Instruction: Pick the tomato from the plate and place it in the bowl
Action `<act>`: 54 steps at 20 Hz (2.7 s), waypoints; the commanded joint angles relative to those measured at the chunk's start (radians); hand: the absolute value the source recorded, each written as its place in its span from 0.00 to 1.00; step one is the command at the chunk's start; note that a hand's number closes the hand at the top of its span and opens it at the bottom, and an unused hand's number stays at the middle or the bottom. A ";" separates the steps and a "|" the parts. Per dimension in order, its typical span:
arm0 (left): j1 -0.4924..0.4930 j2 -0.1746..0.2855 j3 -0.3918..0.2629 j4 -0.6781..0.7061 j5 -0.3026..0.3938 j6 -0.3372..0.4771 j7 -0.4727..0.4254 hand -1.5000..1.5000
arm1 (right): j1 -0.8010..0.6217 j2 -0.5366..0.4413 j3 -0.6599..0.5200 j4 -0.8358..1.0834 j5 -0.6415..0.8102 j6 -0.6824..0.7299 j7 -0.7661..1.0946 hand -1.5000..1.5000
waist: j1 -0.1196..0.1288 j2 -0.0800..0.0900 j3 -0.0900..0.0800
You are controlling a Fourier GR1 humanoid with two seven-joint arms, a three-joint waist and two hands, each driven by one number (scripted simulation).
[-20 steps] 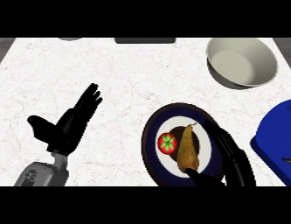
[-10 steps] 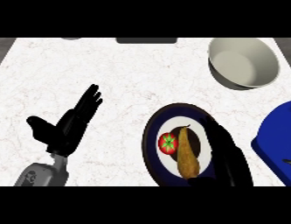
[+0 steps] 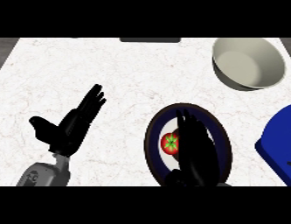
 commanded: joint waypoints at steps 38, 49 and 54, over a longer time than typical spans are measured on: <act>0.024 -0.035 0.079 0.017 -0.035 -0.070 0.004 0.50 | -0.024 0.193 -0.103 0.383 0.086 0.058 0.083 0.00 | -0.007 0.003 0.005; 0.007 -0.100 0.062 -0.012 -0.091 -0.051 0.015 0.50 | -0.145 0.193 -0.052 0.624 0.053 -0.153 -0.050 1.00 | 0.001 0.005 0.005; -0.022 -0.087 0.113 -0.049 -0.062 -0.066 0.108 0.50 | -0.046 0.186 -0.087 0.523 0.127 -0.069 -0.113 1.00 | -0.008 0.002 0.005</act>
